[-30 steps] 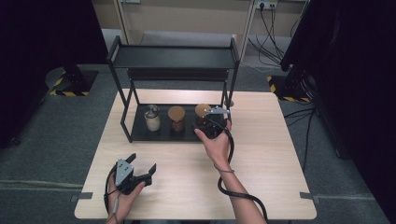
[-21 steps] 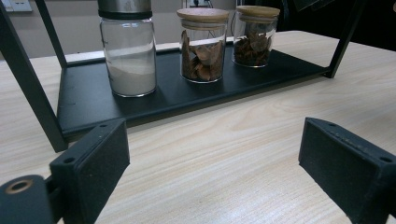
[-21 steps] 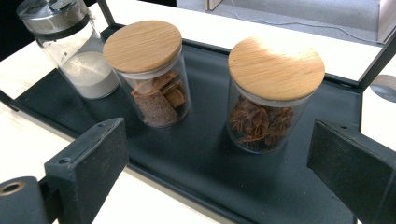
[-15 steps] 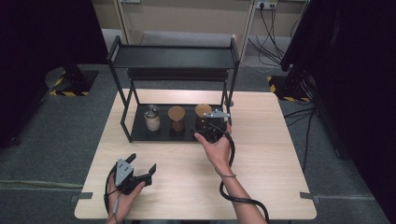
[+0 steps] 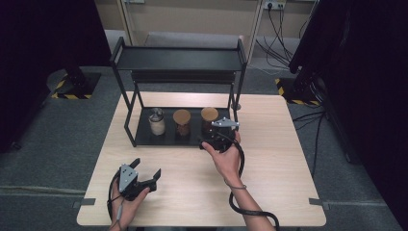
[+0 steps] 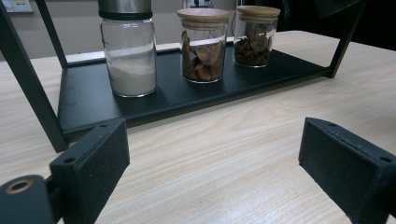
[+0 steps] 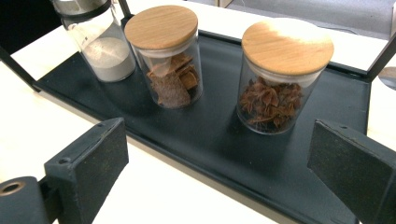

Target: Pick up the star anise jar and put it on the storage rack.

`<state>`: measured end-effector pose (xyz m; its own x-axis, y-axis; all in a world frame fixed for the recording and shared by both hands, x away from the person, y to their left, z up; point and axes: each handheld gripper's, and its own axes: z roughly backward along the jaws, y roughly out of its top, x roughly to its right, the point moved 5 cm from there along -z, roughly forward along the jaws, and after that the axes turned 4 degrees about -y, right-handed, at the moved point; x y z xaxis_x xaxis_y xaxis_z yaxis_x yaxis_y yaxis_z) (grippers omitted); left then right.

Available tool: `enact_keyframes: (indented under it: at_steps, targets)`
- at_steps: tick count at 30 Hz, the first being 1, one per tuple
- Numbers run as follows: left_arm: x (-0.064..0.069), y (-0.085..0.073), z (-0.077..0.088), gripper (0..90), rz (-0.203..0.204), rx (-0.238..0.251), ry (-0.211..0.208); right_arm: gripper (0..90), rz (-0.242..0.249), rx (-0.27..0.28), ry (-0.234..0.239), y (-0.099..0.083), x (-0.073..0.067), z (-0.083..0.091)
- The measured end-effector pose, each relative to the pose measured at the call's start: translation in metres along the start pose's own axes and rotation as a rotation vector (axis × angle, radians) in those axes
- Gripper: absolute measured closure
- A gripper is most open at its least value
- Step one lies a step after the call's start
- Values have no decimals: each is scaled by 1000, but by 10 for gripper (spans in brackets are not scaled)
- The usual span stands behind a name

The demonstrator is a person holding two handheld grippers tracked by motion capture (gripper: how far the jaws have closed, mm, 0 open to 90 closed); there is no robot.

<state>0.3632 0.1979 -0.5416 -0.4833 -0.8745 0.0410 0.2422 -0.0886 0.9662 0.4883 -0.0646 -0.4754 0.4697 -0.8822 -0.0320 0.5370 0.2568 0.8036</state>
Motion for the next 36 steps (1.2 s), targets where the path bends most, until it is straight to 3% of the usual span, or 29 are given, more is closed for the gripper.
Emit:
enact_keyframes:
  at_steps: [13, 36]
  targets:
    - [0, 0, 0, 80, 1, 2, 1, 55, 9, -1, 13, -14, 0, 11]
    - [0, 0, 0, 80, -1, 3, 5, 55, -1, -4, 17, -42, 14, 27]
